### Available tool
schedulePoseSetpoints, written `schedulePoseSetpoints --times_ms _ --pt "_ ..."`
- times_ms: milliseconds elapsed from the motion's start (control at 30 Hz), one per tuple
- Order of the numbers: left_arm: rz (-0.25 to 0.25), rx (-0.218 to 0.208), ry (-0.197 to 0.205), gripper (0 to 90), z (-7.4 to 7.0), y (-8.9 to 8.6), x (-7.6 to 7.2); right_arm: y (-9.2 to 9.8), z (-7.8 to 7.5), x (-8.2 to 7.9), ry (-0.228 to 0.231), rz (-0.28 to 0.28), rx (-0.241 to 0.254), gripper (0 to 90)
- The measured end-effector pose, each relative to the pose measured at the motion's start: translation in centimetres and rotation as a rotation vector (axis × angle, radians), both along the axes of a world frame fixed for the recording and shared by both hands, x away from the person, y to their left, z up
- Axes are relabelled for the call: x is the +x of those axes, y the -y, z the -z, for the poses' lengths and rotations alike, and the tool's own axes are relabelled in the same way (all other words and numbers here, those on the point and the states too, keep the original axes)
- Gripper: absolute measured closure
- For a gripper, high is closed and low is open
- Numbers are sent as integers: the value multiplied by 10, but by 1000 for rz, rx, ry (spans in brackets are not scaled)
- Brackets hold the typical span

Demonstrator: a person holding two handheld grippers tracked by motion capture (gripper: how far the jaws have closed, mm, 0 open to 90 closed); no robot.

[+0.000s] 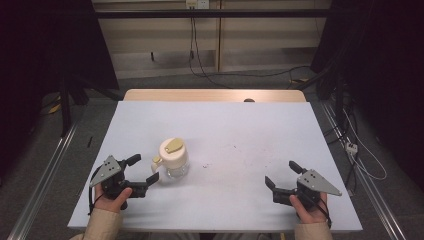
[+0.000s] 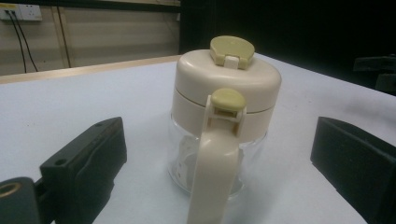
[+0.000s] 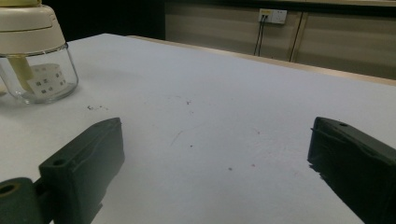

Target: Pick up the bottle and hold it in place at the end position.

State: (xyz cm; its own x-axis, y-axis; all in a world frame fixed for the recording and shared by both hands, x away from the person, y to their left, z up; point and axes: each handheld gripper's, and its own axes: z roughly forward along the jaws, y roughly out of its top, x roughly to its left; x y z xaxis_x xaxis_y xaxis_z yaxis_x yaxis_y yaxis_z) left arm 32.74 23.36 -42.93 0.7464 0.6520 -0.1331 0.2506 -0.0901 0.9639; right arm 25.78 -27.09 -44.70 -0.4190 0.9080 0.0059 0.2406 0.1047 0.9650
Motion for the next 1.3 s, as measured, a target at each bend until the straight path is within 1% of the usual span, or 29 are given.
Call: schedulePoseSetpoints --times_ms 167,300,333,400,433,467,500,600,633,700,733,800,833,900,933,1000,1100,1133,1167,1233,1267,1300 --pt "5 9 3 33 0 1 1 -1 0 0 -1 -5 1 33" --pt "5 5 8 33 -2 2 2 -2 0 0 -2 -6 1 33" --pt "5 -1 7 33 -3 2 2 -2 0 1 -1 -7 1 33" --pt "8 3 7 32 -5 4 2 -3 0 1 -2 -8 0 33" --pt "9 14 1 33 -6 5 2 -3 0 1 -2 -11 1 33" --pt "9 14 1 33 -8 5 2 -3 0 1 -1 -11 1 33" --pt "12 4 -2 33 -10 7 2 -4 0 1 -1 -10 1 33" --pt "16 11 -4 32 -16 13 4 -4 0 1 -1 -9 -4 33" --pt "16 9 -3 33 -19 18 6 -4 0 1 -1 -8 -2 33" --pt "15 31 -5 33 -23 23 8 -4 0 1 -1 -8 -1 33" --pt "11 31 -8 33 -25 27 9 -4 0 1 -1 -8 -1 33" --pt "25 59 -3 34 -28 33 12 -4 0 1 -1 -9 -1 33" --pt "30 66 -6 34 -29 35 13 -4 0 1 -2 -9 -3 33" --pt "34 74 -11 34 -30 39 15 -4 1 1 -3 -10 -2 33" --pt "43 90 -12 34 -30 41 16 -4 1 1 -3 -10 -2 33" --pt "33 117 -14 34 -29 46 19 -4 0 1 1 -13 -6 34" --pt "38 148 -16 34 -28 54 25 -4 0 0 -1 -8 -4 35" --pt "38 161 -26 35 -27 59 30 -4 0 0 -2 -7 -3 35" --pt "39 171 -37 34 -27 61 33 -3 0 0 -2 -8 -2 35" --pt "36 176 -45 36 -27 63 35 -3 0 0 -3 -6 -1 36" --pt "35 201 -56 36 -26 65 40 -3 0 0 -3 -7 0 35" --pt "35 201 -56 37 -26 65 40 -3 0 0 -3 -7 0 35"
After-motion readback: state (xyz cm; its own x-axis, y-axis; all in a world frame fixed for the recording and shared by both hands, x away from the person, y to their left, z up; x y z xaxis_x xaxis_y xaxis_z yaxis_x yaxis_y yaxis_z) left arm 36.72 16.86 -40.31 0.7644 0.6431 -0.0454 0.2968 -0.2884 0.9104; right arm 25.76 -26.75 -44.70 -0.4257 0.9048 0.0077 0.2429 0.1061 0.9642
